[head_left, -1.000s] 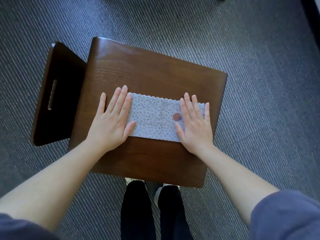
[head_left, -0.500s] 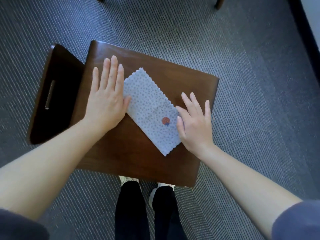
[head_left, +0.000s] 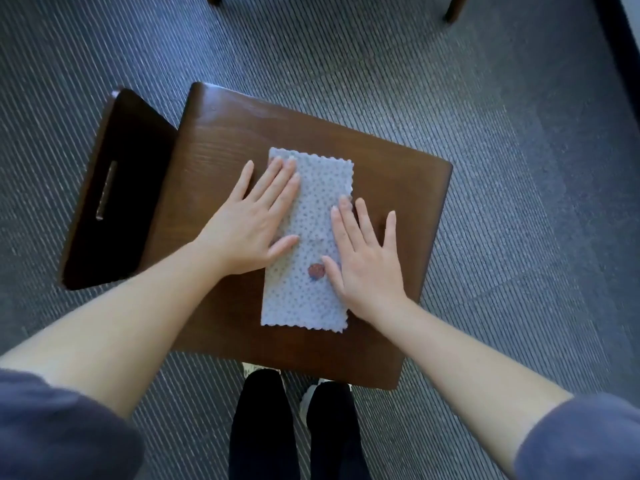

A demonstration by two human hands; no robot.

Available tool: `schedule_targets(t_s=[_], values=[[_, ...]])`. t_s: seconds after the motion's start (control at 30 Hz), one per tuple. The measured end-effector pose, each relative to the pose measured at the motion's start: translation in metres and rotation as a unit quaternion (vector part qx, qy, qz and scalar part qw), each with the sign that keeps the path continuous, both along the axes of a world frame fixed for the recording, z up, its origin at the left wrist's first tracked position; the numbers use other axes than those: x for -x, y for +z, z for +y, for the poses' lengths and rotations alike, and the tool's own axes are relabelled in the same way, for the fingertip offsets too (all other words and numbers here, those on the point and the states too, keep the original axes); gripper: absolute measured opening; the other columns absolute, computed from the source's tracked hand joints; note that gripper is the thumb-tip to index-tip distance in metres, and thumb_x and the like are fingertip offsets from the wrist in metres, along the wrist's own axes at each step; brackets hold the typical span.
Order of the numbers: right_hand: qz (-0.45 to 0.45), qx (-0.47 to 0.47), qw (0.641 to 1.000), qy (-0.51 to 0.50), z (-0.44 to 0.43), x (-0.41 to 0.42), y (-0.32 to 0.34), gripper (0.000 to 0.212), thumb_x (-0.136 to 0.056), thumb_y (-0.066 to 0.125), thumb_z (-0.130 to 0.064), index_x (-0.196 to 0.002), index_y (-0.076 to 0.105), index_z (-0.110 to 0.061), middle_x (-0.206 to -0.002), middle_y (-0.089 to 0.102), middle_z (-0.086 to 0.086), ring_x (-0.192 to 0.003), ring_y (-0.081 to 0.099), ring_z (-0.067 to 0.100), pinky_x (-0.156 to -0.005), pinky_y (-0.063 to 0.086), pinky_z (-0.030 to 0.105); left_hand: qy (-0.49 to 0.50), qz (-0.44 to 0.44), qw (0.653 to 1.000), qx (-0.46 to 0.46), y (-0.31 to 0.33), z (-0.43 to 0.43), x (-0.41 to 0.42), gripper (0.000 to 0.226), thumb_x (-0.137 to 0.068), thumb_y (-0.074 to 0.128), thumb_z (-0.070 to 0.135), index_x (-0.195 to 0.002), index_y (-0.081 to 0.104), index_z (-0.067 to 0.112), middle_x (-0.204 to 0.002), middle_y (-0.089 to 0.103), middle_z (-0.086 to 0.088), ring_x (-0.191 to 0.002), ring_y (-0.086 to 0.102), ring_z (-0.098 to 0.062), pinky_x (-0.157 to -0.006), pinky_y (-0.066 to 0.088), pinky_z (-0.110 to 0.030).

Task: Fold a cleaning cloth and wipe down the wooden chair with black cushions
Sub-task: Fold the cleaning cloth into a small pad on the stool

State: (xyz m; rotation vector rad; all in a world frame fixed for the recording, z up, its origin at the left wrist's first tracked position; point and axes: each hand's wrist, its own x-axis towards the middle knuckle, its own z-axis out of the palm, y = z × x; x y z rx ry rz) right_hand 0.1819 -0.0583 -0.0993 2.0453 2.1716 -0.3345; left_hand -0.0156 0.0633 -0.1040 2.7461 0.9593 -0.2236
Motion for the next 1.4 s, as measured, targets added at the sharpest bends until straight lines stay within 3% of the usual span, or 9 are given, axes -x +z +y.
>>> schedule_targets(t_s=[0.17, 0.47, 0.63, 1.23, 1.3, 1.4], values=[[0.032, -0.028, 0.998, -0.039, 0.043, 0.007, 0.001, 0.069, -0.099, 0.027, -0.045, -0.154, 0.012, -0.005, -0.163, 0.006, 0.010, -0.151, 0.001, 0.024, -0.118, 0.005, 0.060, 0.060, -0.024, 0.998, -0.014, 0.002, -0.004, -0.011, 0.078, -0.097, 0.020, 0.050, -0.154, 0.001, 0.000, -0.162, -0.007, -0.018, -0.151, -0.009, -0.029, -0.122, -0.001, -0.052], [-0.008, 0.001, 0.999, -0.035, 0.061, -0.007, 0.002, 0.073, -0.100, 0.017, -0.053, -0.155, 0.000, -0.008, -0.163, -0.006, 0.008, -0.150, -0.008, 0.023, -0.116, -0.006, 0.061, 0.105, -0.020, 0.994, -0.015, -0.004, -0.007, -0.010, 0.080, -0.099, 0.014, 0.057, -0.154, -0.001, 0.001, -0.163, -0.005, -0.018, -0.151, -0.007, -0.028, -0.121, 0.001, -0.053], [0.009, -0.014, 1.000, 0.022, 0.011, 0.011, 0.002, 0.074, -0.098, 0.023, -0.051, -0.154, 0.008, -0.005, -0.163, 0.001, 0.011, -0.151, -0.002, 0.024, -0.116, 0.001, 0.064, 0.045, -0.052, 0.997, -0.030, 0.002, -0.048, 0.012, 0.076, -0.101, 0.019, 0.051, -0.154, 0.005, -0.002, -0.162, -0.001, -0.021, -0.151, -0.002, -0.032, -0.122, 0.009, -0.052], [0.008, 0.010, 0.999, 0.050, -0.034, 0.019, -0.003, 0.073, -0.098, 0.026, -0.051, -0.154, 0.009, -0.007, -0.163, 0.003, 0.011, -0.151, 0.002, 0.025, -0.115, 0.005, 0.066, 0.004, 0.030, 1.000, -0.001, 0.004, -0.089, 0.031, 0.080, -0.099, 0.020, 0.058, -0.155, 0.007, 0.001, -0.163, 0.002, -0.018, -0.151, 0.002, -0.030, -0.121, 0.006, -0.055], [0.020, 0.002, 0.997, 0.070, -0.040, 0.014, 0.005, 0.072, -0.098, 0.031, -0.049, -0.153, 0.017, -0.006, -0.162, 0.009, 0.012, -0.150, 0.007, 0.026, -0.115, 0.009, 0.066, -0.014, 0.027, 1.000, -0.004, 0.013, -0.092, 0.038, 0.080, -0.098, 0.024, 0.057, -0.154, 0.015, 0.001, -0.163, 0.007, -0.019, -0.151, 0.007, -0.031, -0.120, 0.010, -0.055], [0.050, -0.036, 0.991, 0.120, -0.062, 0.003, 0.013, 0.061, -0.094, 0.045, -0.043, -0.144, 0.040, -0.009, -0.155, 0.033, 0.011, -0.144, 0.029, 0.026, -0.113, 0.019, 0.063, -0.081, -0.025, 0.996, -0.011, 0.022, -0.100, 0.053, 0.059, -0.095, 0.044, 0.048, -0.138, 0.047, 0.006, -0.148, 0.043, -0.017, -0.139, 0.038, -0.032, -0.113, 0.029, -0.051]])
